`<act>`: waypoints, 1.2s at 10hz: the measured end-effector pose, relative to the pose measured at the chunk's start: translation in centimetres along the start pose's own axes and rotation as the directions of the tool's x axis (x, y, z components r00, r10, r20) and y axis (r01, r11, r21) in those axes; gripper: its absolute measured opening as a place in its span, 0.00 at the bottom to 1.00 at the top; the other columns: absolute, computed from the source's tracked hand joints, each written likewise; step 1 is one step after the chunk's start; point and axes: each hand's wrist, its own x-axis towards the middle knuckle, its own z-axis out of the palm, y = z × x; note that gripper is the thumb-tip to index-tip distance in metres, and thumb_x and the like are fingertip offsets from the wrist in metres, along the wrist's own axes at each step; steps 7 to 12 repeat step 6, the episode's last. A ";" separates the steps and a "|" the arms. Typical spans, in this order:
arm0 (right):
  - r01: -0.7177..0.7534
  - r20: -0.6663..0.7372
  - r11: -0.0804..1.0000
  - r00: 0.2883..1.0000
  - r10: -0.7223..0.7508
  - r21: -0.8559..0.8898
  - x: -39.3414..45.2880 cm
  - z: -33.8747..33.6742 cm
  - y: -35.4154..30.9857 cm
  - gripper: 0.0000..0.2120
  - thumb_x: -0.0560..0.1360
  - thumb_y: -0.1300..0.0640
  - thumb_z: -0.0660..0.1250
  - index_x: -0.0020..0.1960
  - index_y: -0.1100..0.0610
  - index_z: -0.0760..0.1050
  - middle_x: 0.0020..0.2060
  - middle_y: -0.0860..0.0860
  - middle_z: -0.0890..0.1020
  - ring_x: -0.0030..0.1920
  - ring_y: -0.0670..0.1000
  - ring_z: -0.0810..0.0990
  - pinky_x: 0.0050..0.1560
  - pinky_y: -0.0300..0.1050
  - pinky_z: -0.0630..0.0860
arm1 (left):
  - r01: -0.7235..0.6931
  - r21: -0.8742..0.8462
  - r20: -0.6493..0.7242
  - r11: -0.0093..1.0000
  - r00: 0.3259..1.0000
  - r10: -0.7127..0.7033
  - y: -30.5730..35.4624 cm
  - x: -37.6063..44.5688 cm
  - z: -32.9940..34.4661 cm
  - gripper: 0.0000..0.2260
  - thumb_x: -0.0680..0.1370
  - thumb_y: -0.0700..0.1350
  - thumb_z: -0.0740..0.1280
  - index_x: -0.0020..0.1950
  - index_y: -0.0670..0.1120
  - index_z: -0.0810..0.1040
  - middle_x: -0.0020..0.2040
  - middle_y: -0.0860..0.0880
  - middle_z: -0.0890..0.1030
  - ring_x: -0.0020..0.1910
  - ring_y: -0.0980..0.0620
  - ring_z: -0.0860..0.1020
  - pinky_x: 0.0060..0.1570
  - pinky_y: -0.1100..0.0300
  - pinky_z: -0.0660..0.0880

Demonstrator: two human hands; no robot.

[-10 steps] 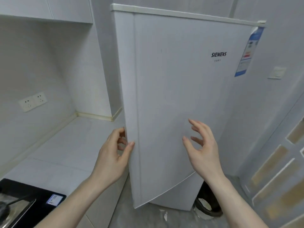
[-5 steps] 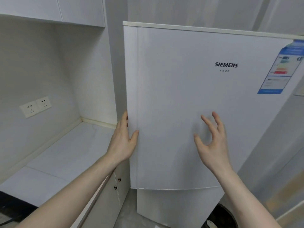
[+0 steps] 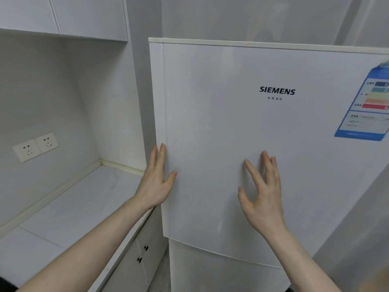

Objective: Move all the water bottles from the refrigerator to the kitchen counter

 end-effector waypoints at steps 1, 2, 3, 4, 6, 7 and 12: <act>0.001 0.026 1.000 1.000 0.000 -0.020 0.7 0.2 0.9 0.37 0.73 0.63 0.76 0.80 0.50 0.68 0.85 0.50 0.51 0.85 0.54 0.44 0.81 0.66 0.56 | 0.016 0.011 0.029 1.000 0.999 -0.016 0.3 1.5 1.0 0.35 0.85 0.51 0.60 0.84 0.55 0.39 0.83 0.56 0.35 0.82 0.58 0.39 0.79 0.57 0.48; 0.007 0.043 0.999 0.999 -0.005 -0.042 1.1 0.4 1.3 0.38 0.73 0.62 0.76 0.80 0.50 0.68 0.85 0.50 0.51 0.85 0.54 0.43 0.81 0.66 0.55 | -0.017 0.053 0.057 0.998 0.998 0.014 0.7 2.4 1.9 0.35 0.85 0.49 0.60 0.84 0.55 0.40 0.83 0.57 0.34 0.82 0.56 0.42 0.80 0.56 0.51; 0.013 0.076 0.996 0.997 -0.006 -0.091 1.3 0.5 1.9 0.40 0.73 0.60 0.76 0.81 0.49 0.66 0.85 0.50 0.48 0.85 0.53 0.41 0.82 0.63 0.50 | 0.007 0.049 0.085 0.999 0.996 -0.011 1.1 2.6 2.8 0.39 0.82 0.46 0.62 0.84 0.56 0.38 0.81 0.58 0.31 0.83 0.54 0.43 0.79 0.56 0.55; 0.009 0.129 0.987 0.992 0.012 -0.159 1.2 0.4 1.9 0.43 0.73 0.57 0.75 0.83 0.48 0.60 0.85 0.48 0.43 0.84 0.52 0.36 0.82 0.58 0.45 | 0.021 0.108 0.117 0.994 0.993 -0.033 1.5 2.6 2.1 0.44 0.77 0.44 0.64 0.83 0.57 0.38 0.82 0.59 0.32 0.83 0.51 0.49 0.75 0.52 0.66; -0.055 0.144 0.993 0.987 0.070 -0.103 1.4 0.2 -0.2 0.42 0.73 0.55 0.74 0.83 0.47 0.60 0.85 0.49 0.46 0.85 0.54 0.42 0.82 0.63 0.54 | 0.017 0.163 0.164 0.987 0.986 -0.044 2.0 2.1 -1.2 0.39 0.75 0.44 0.64 0.84 0.55 0.52 0.84 0.54 0.47 0.83 0.48 0.51 0.79 0.52 0.57; -0.055 0.144 0.993 0.987 0.070 -0.103 1.4 0.2 -0.2 0.42 0.73 0.55 0.74 0.83 0.47 0.60 0.85 0.49 0.46 0.85 0.54 0.42 0.82 0.63 0.54 | 0.017 0.163 0.164 0.987 0.986 -0.044 2.0 2.1 -1.2 0.39 0.75 0.44 0.64 0.84 0.55 0.52 0.84 0.54 0.47 0.83 0.48 0.51 0.79 0.52 0.57; -0.055 0.144 0.993 0.987 0.070 -0.103 1.4 0.2 -0.2 0.42 0.73 0.55 0.74 0.83 0.47 0.60 0.85 0.49 0.46 0.85 0.54 0.42 0.82 0.63 0.54 | 0.017 0.163 0.164 0.987 0.986 -0.044 2.0 2.1 -1.2 0.39 0.75 0.44 0.64 0.84 0.55 0.52 0.84 0.54 0.47 0.83 0.48 0.51 0.79 0.52 0.57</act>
